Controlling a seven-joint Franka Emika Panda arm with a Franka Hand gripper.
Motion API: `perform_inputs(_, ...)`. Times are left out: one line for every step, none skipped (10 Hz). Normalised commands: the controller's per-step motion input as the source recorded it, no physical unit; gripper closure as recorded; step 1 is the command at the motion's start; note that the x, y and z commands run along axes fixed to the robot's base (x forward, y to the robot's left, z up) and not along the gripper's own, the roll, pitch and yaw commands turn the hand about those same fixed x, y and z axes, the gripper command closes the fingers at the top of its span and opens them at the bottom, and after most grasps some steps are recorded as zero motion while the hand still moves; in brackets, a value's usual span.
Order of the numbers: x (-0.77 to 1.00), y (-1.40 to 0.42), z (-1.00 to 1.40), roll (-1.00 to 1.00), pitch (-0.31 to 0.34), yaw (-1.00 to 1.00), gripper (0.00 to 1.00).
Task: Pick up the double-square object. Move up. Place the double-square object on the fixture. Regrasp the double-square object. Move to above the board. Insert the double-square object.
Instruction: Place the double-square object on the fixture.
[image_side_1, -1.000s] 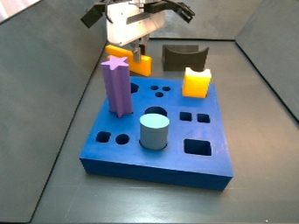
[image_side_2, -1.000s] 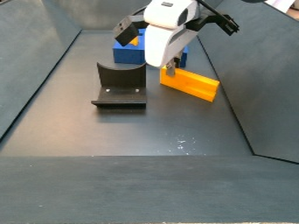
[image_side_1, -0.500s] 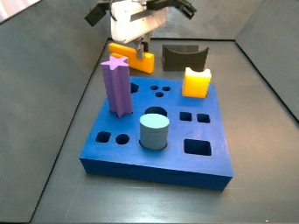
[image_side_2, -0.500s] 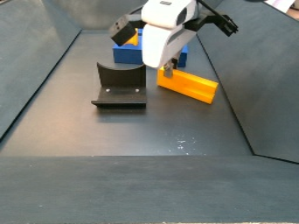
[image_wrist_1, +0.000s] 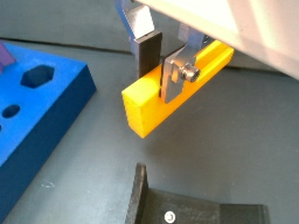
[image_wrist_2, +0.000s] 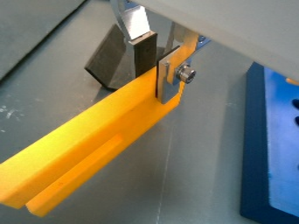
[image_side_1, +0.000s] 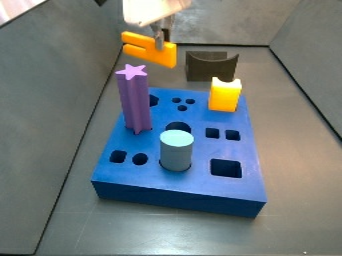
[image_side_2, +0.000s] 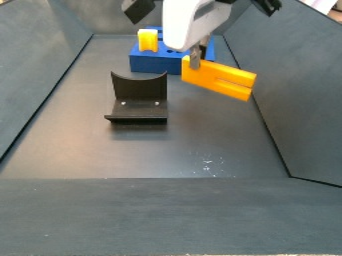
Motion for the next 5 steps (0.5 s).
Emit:
perform_inputs(0.00,0.00,1.00,0.00,0.000,0.00,1.00)
perform_inputs(-0.01,0.00,1.00,0.00,0.011,0.00,1.00)
perform_inputs(-0.02,0.00,1.00,-0.01,0.025,0.00,1.00)
perform_inputs(-0.02,-0.01,1.00,-0.03,0.028,0.01,1.00)
perform_inputs(-0.02,-0.01,0.96,-0.04,0.032,0.02,1.00)
